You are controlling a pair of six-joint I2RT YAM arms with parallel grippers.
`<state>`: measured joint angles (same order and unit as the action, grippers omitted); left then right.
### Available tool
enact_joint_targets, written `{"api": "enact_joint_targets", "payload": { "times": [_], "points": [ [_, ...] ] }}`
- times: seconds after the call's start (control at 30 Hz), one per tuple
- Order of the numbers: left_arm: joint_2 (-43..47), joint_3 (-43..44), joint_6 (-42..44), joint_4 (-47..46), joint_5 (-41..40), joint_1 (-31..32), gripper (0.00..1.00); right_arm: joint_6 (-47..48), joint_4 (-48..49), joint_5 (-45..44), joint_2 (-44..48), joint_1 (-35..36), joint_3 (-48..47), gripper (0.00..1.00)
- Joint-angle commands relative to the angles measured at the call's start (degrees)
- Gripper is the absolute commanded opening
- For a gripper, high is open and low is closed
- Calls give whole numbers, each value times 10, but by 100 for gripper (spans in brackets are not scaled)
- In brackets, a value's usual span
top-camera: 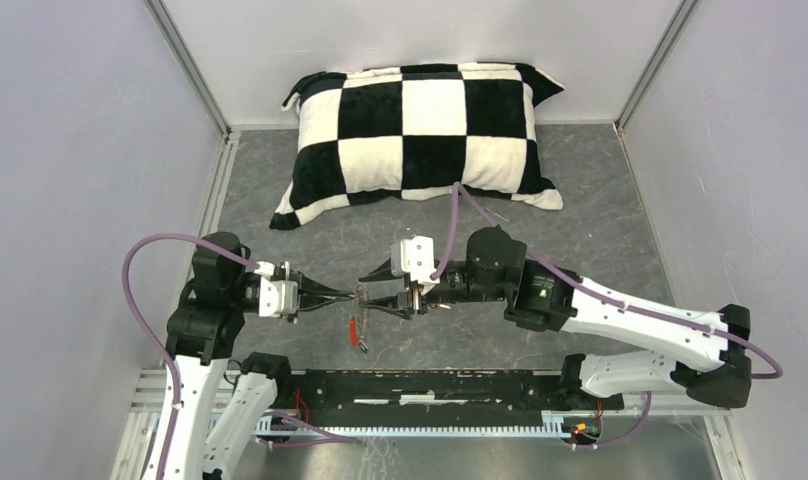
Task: Put the keys on the keyring
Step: Adjust the keyring.
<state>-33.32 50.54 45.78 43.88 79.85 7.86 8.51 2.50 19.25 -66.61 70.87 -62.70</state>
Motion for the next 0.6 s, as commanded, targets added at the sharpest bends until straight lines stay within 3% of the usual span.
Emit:
{"api": "enact_joint_targets", "payload": {
  "times": [0.0, 0.2, 0.57],
  "points": [
    [4, -6, 38, -6, -28, 1, 2, 54, -190, -20, -30, 2, -115, 45],
    [4, -7, 46, -5, -30, 1, 2, 69, -281, -7, -92, 2, -203, 43],
    [11, -8, 42, -7, -19, 1, 2, 68, -266, -3, -119, 3, -224, 35]
  ]
}}
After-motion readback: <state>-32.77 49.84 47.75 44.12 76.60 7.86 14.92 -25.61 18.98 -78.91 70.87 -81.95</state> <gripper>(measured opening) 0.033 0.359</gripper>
